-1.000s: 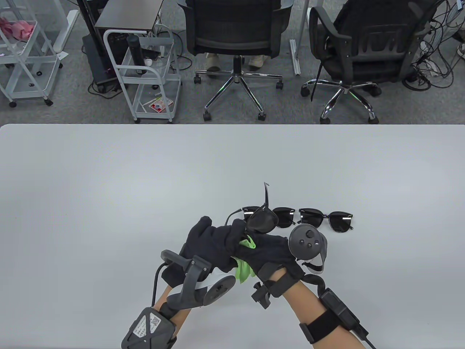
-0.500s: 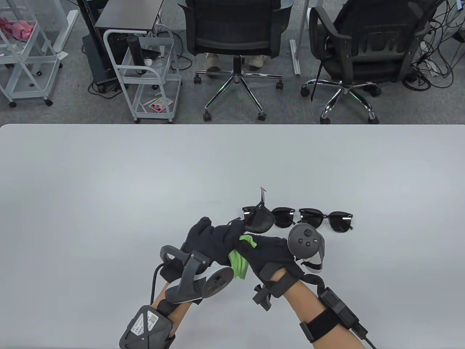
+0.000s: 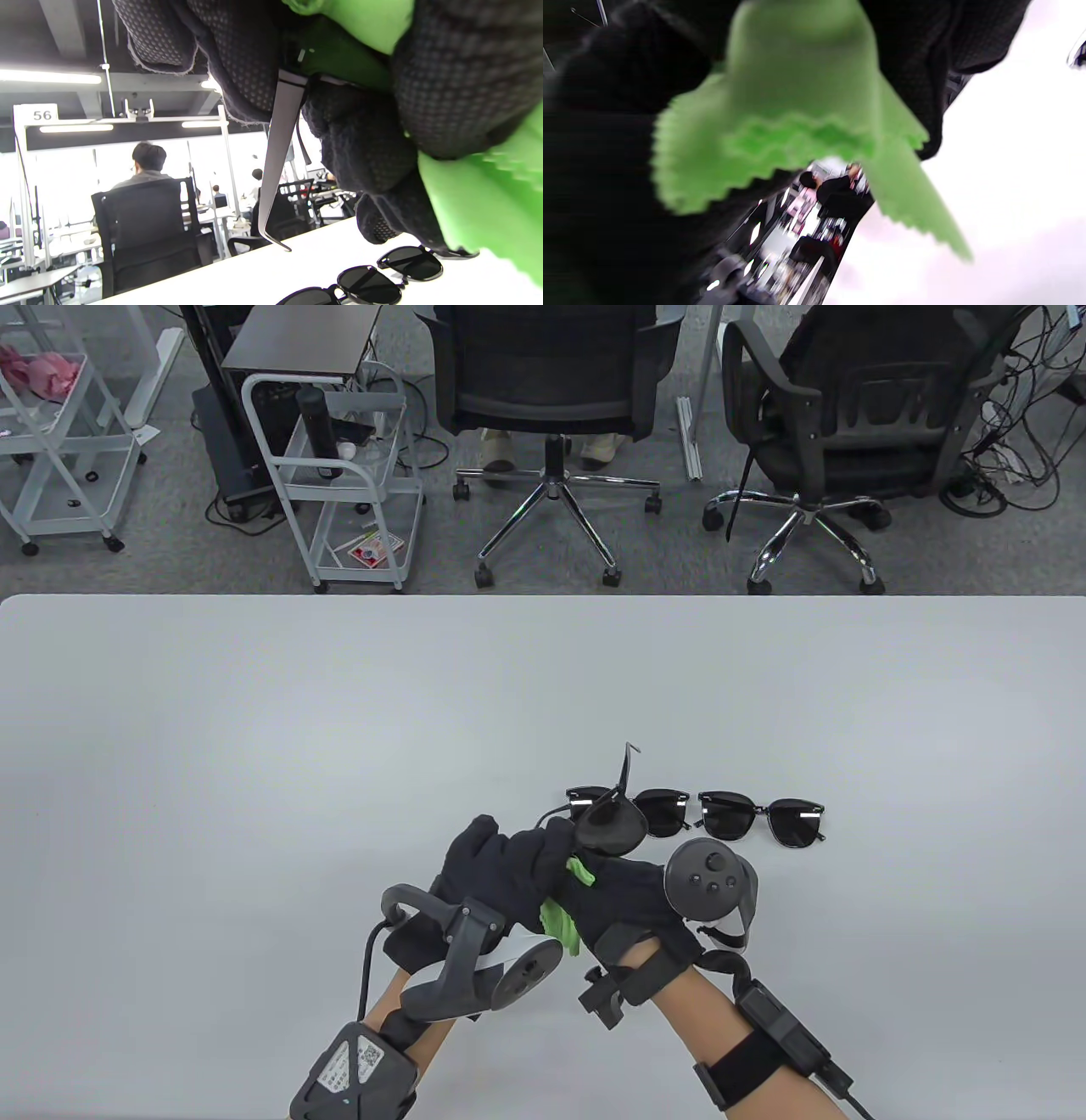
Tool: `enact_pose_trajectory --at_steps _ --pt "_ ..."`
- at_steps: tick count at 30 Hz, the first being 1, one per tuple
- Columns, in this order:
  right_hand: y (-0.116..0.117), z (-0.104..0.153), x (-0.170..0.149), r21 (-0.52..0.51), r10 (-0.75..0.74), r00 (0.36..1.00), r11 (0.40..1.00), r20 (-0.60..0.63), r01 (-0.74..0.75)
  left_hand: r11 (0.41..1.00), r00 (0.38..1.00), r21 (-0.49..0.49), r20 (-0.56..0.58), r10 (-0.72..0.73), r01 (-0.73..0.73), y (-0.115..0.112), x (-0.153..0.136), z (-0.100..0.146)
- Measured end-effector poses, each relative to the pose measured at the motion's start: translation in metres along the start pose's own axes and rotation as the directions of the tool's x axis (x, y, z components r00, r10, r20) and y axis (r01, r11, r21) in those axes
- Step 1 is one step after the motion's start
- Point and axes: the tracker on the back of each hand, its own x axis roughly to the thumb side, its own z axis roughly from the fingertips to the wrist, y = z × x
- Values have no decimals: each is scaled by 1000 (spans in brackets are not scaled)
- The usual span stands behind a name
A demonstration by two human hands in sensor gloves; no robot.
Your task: Dust sunglasses
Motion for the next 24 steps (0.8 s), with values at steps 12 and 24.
enact_pose_trajectory --at_steps 12,24 --pt "-2 -3 -2 12 -72 997 997 -24 72 992 995 87 -61 -84 89 -5 7 -5" --pt "-4 1 3 -96 -50 998 994 -25 48 986 991 110 -56 -119 124 -1 6 -1"
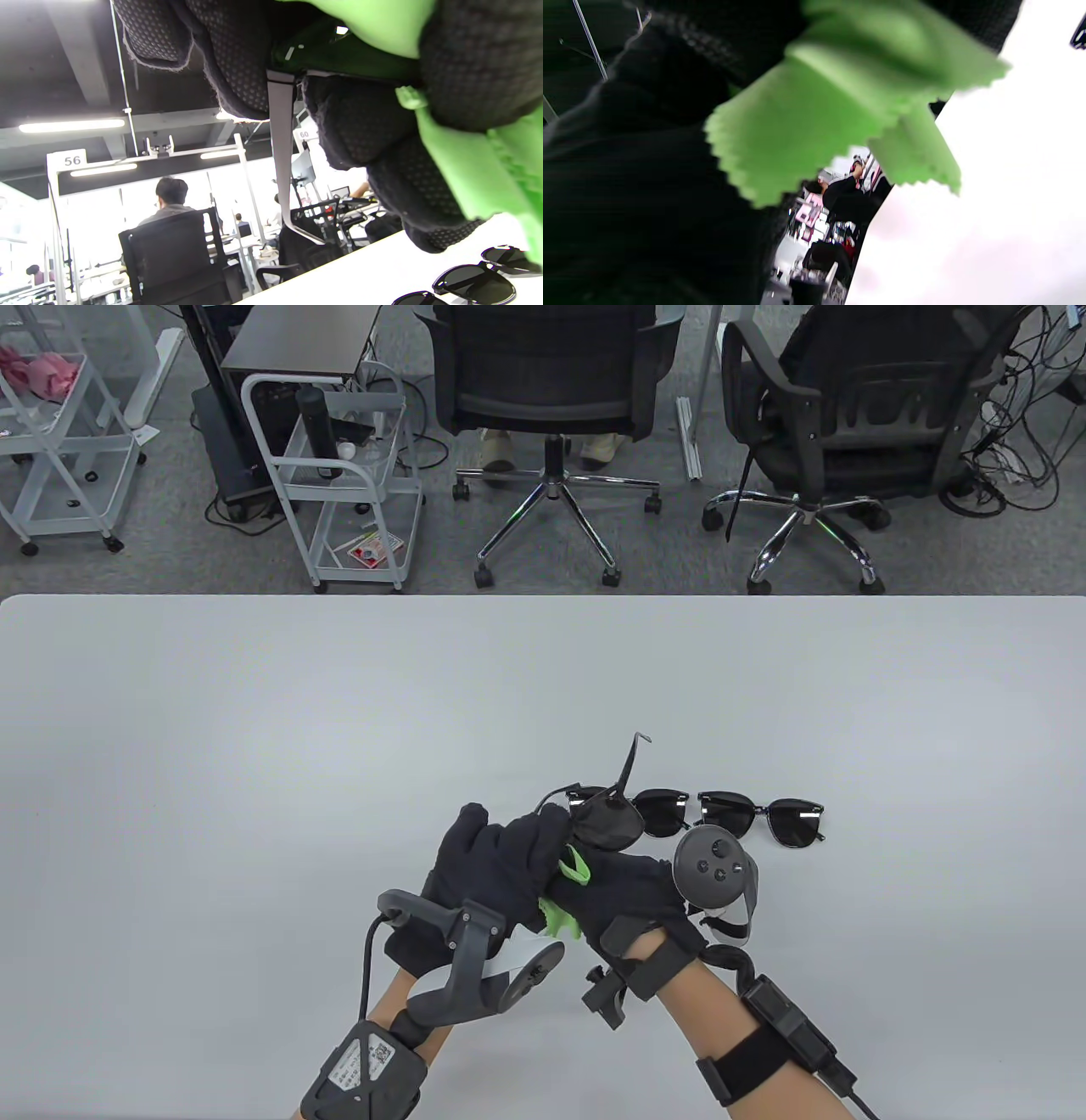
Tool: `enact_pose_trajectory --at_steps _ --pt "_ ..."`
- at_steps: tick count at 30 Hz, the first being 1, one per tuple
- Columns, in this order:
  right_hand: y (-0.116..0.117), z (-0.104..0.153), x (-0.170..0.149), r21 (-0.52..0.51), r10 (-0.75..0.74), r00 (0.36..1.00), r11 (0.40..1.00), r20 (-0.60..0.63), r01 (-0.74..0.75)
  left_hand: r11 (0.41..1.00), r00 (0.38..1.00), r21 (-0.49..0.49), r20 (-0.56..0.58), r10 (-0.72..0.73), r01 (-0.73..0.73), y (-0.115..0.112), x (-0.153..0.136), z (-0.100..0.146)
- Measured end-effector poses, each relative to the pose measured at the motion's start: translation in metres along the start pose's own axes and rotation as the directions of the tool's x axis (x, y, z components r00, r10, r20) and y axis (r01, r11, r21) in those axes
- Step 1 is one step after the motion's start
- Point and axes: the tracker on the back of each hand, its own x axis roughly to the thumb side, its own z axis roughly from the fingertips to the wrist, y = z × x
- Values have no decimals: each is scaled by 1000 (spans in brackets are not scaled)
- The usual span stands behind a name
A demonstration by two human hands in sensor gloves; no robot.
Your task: Dust sunglasses
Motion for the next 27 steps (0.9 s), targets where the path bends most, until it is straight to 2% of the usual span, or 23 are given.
enact_pose_trajectory --at_steps 2,5,8,9,10,12,13,16,19,21,25,27 --pt "-2 1 1 -43 33 999 999 8 -32 999 1000 -14 -10 30 -30 -2 2 -1" --pt "-2 1 0 -25 -14 1000 1000 21 15 1000 1000 -8 -9 26 -27 -2 2 -1" --pt "0 -2 1 95 -26 999 995 46 22 1000 1000 8 -6 -9 9 0 2 0" --pt "2 -4 0 169 -71 996 984 47 63 1000 1000 7 -15 -23 23 -1 1 0" --pt "4 -4 0 223 -106 993 971 51 92 1000 999 3 -24 -29 29 -1 0 0" --pt "11 -4 -3 382 -202 979 906 10 183 1000 999 -24 -39 -7 6 -5 -7 1" --pt "11 -4 -3 396 -220 975 896 -2 203 999 999 -29 -44 14 -15 -7 -9 1" --pt "5 -6 -3 368 -205 979 910 6 189 991 989 -67 -94 110 -117 -12 -19 3" --pt "-5 -6 2 222 -31 999 975 43 21 987 985 -77 -116 129 -139 -15 -25 2" --pt "-10 -5 8 177 66 996 981 57 -75 989 987 -88 -124 105 -117 -18 -29 1" --pt "-30 -3 32 27 285 943 956 171 -294 981 975 -142 -195 106 -135 -28 -43 0" --pt "-46 2 46 -116 368 906 929 211 -351 975 967 -161 -225 115 -153 -33 -52 2"
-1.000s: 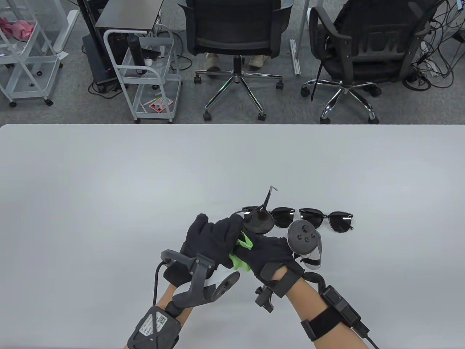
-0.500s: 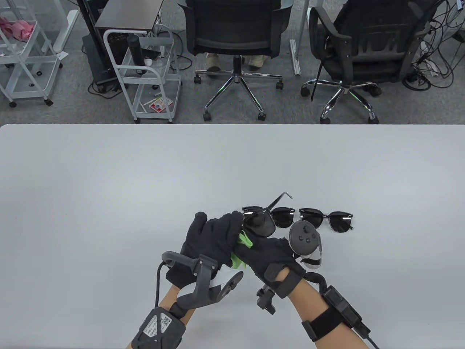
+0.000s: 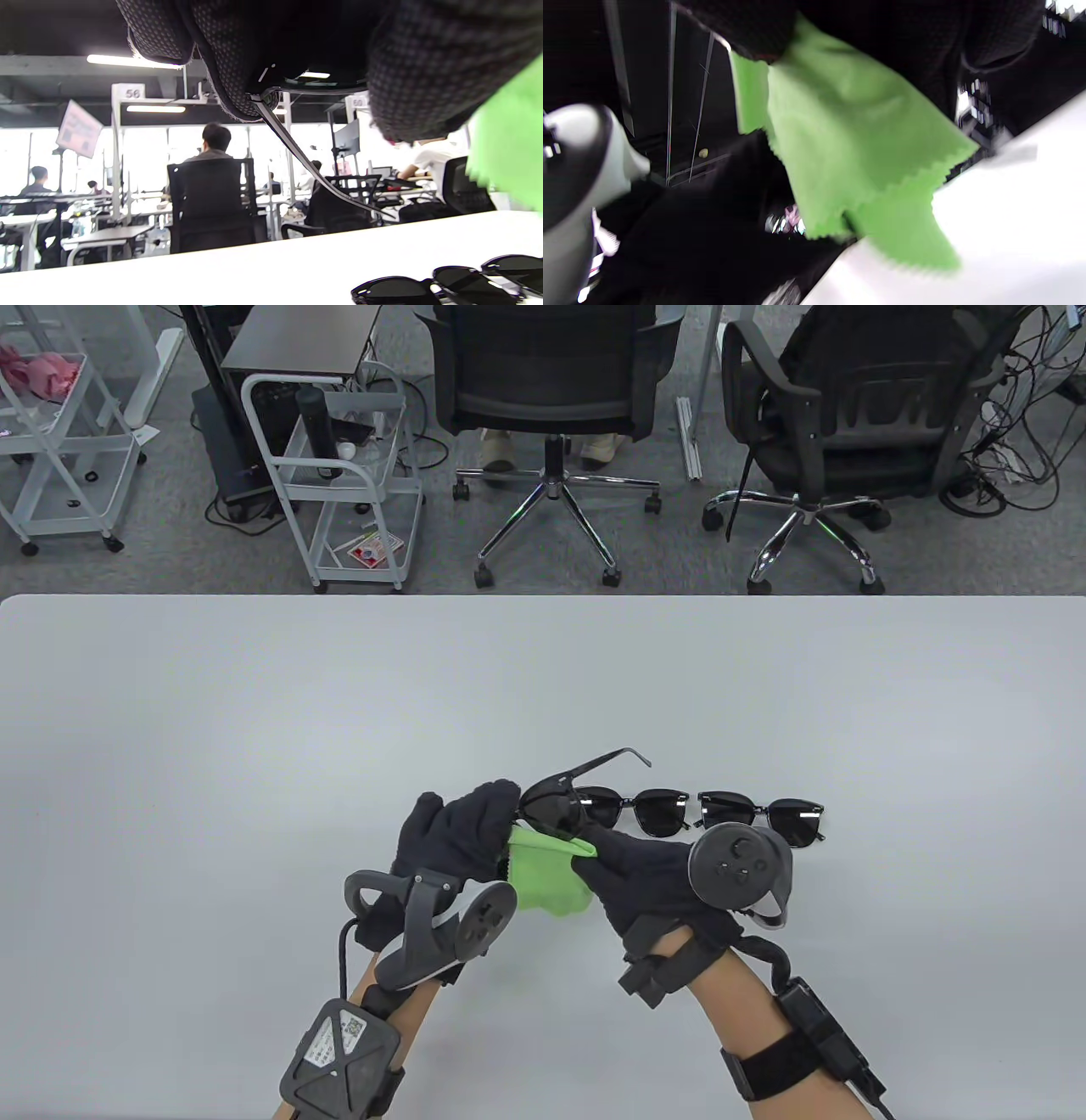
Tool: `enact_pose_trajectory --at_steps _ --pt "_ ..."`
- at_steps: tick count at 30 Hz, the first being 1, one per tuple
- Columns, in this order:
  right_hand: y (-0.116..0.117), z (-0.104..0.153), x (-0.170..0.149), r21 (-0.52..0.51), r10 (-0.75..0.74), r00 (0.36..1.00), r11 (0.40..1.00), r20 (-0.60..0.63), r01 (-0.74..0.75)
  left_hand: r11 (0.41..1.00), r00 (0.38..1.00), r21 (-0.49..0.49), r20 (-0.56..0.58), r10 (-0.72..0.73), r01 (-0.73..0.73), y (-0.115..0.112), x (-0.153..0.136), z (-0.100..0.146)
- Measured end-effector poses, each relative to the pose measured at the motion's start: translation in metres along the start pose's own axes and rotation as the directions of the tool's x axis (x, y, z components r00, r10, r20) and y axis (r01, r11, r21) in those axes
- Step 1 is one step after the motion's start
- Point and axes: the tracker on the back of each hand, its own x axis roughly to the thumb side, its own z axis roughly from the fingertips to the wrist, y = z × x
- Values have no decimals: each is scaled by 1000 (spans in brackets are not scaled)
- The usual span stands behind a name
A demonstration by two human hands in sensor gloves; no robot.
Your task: Dust sunglasses
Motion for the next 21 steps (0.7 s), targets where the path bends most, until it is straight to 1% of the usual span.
enact_pose_trajectory --at_steps 1,2,4,6,7,9,10,12,14,15,16,17,19,20,21 --pt "-9 1 3 -59 25 1000 998 17 -24 1000 1000 -13 -10 -7 6 -1 -4 -1" --pt "-21 4 6 -158 67 997 986 37 -60 999 1000 -29 -10 -13 13 -2 -7 -2" --pt "-38 7 9 -280 106 993 956 47 -89 998 999 -59 29 -22 23 -4 -9 -3" --pt "-50 11 11 -347 178 983 925 43 -153 997 997 -66 71 -44 49 -4 -8 -2" --pt "-53 13 13 -377 239 970 903 38 -208 995 991 -89 131 -33 45 -6 -6 -2" --pt "-56 13 15 -386 367 930 862 27 -329 990 980 -130 196 -34 60 -9 -1 -1" --pt "-54 13 17 -376 425 905 844 36 -381 990 975 -116 217 -54 81 -9 1 0" --pt "-48 12 20 -363 469 881 832 56 -420 989 966 -98 244 -80 107 -8 6 1" --pt "-42 10 24 -329 498 862 832 91 -446 990 961 -79 262 -89 113 -7 9 2" --pt "-37 7 25 -264 475 869 864 141 -429 991 961 -77 262 -82 106 -6 10 2" --pt "-32 5 26 -186 418 889 904 188 -386 992 963 -79 259 -72 95 -6 9 2" --pt "-26 1 25 -73 322 914 947 246 -313 993 965 -78 253 -62 84 -6 8 2" --pt "-18 -1 22 74 160 955 980 251 -184 994 971 -80 233 -54 74 -6 5 1" --pt "-14 -3 19 130 56 970 987 238 -89 994 973 -83 225 -52 72 -7 2 0" --pt "-13 -4 18 163 7 975 986 222 -44 994 974 -81 219 -49 68 -7 1 0"
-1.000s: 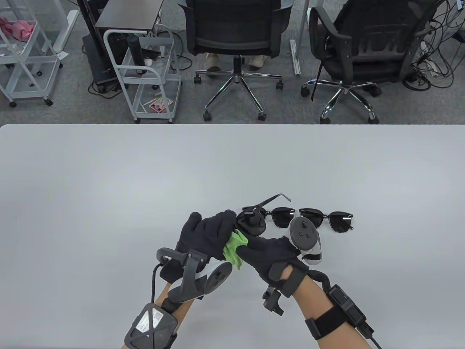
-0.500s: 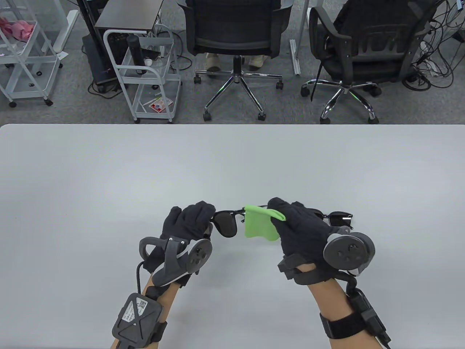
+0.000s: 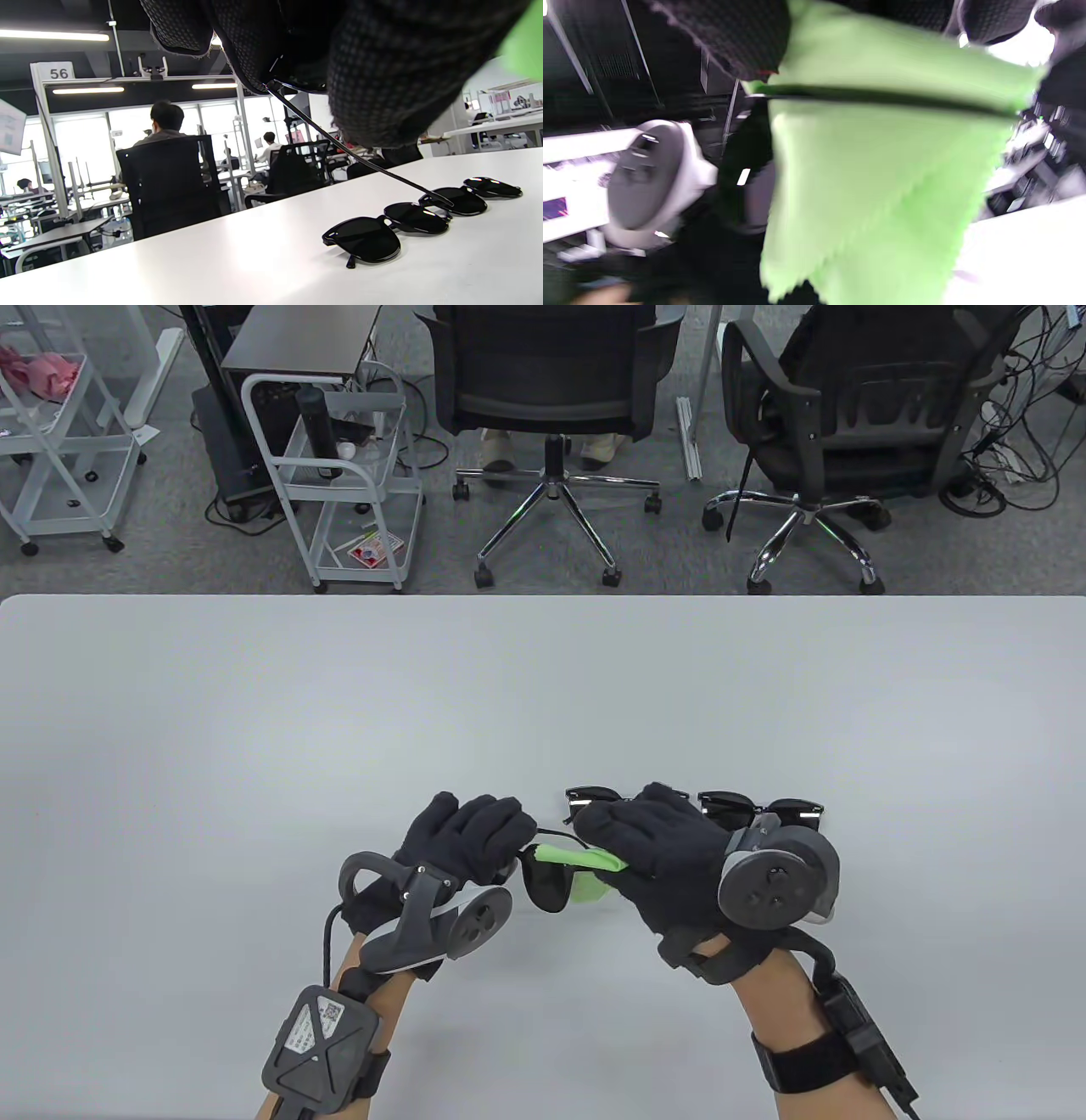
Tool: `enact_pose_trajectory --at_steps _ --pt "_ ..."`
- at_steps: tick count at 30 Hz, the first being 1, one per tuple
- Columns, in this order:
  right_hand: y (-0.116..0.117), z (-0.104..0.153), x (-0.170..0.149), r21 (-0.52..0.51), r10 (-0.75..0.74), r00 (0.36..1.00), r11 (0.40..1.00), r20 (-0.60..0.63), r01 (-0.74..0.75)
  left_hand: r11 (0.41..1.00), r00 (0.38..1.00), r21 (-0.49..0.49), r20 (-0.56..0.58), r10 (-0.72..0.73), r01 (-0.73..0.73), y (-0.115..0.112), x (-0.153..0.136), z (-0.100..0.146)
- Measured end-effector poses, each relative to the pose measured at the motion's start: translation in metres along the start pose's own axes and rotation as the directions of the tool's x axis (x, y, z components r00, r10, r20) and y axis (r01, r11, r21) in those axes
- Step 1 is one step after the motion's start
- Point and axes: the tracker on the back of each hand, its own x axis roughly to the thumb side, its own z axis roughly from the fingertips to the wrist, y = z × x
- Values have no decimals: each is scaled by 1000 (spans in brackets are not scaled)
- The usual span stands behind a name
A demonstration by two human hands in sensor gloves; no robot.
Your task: Dust sunglasses
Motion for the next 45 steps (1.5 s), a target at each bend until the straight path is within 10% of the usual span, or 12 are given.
enact_pose_trajectory --at_steps 10,22,27,32,45 --pt "6 2 -23 68 -548 834 831 -68 552 999 1000 39 13 -12 11 5 1 0" --pt "23 -4 -18 283 -256 958 916 -131 283 994 994 64 65 -92 88 2 13 0" --pt "24 -5 -16 293 -270 957 911 -105 289 996 994 54 75 -78 74 6 16 1" --pt "26 -5 -15 324 -152 982 929 -108 179 970 962 23 132 237 -242 19 23 8" --pt "21 -7 -20 300 -46 989 950 -144 88 980 990 171 110 87 -106 28 31 5"
